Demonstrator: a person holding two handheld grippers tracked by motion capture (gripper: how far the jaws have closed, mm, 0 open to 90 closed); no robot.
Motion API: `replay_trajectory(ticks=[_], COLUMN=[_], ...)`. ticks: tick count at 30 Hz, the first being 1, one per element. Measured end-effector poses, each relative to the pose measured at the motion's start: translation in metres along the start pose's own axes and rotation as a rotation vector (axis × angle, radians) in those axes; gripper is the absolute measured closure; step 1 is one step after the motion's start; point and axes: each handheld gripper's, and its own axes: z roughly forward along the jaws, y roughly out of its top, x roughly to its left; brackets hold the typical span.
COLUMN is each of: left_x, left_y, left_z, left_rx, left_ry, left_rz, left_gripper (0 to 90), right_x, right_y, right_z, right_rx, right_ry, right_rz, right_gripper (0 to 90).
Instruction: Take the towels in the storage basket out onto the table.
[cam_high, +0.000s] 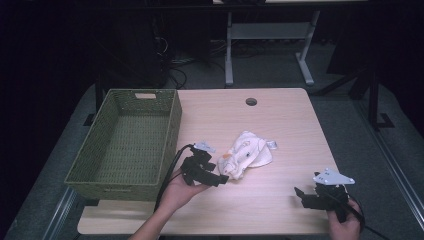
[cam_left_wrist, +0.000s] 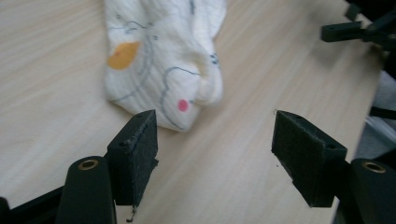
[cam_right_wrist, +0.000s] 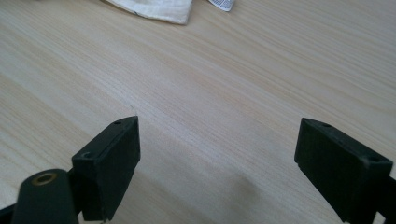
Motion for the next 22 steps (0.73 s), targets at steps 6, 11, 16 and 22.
replay_trajectory(ticks=[6,11,16,22], left_x=[-0.008,-0.012,-0.015,-0.011], left_y=[-0.011,-0.023,-0.044,-0.059], left_z=[-0.001,-0.003,-0.004,-0.005], left_rx=[0.001,0.007,0.0,0.013], left_ry=[0.006,0.005,0.023,0.038], left_rz=[0.016,0.024,0.02,0.057], left_gripper=[30.5,30.1,29.0,27.6], right_x=[0.0,0.0,0.0,0.001], right_y=[0.0,-0.001,-0.002,-0.003], right_z=[0.001,-0.001,-0.001,0.001], right_rx=[0.0,-0.003,0.0,-0.002], right_ry=[0.002,0.001,-0.005,0.003], right_rz=[-0.004,0.002,0.004,0.013], right_gripper=[13.9,13.9,13.9,13.9])
